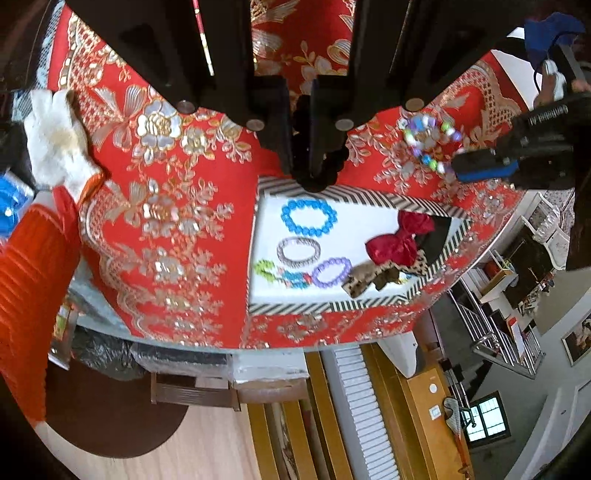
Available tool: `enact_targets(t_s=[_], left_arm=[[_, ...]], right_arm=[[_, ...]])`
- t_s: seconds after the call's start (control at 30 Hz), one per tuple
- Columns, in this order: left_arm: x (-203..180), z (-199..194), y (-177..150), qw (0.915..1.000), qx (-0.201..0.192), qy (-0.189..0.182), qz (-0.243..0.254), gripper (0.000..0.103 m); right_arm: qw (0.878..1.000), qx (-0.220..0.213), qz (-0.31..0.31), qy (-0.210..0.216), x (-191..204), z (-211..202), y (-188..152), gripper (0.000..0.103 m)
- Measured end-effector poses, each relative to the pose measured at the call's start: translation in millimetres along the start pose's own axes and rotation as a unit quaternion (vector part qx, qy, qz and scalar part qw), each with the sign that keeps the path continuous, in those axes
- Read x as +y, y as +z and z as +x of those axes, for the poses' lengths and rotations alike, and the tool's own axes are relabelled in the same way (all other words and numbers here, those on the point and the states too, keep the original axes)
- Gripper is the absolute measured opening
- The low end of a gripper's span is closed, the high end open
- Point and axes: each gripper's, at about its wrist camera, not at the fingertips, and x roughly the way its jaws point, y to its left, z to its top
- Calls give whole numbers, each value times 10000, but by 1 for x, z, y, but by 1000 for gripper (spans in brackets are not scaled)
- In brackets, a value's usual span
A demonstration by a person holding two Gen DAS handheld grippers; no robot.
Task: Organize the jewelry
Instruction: 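Carry both bracelets into the tray and open both tools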
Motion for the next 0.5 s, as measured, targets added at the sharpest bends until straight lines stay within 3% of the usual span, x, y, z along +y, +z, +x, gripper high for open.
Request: enact_targets(t_s=[0.5], left_arm=[[31,-13,37,9973,-422,591,70,6]], right_arm=[[9998,-84,-131,103,20,12,32,8]])
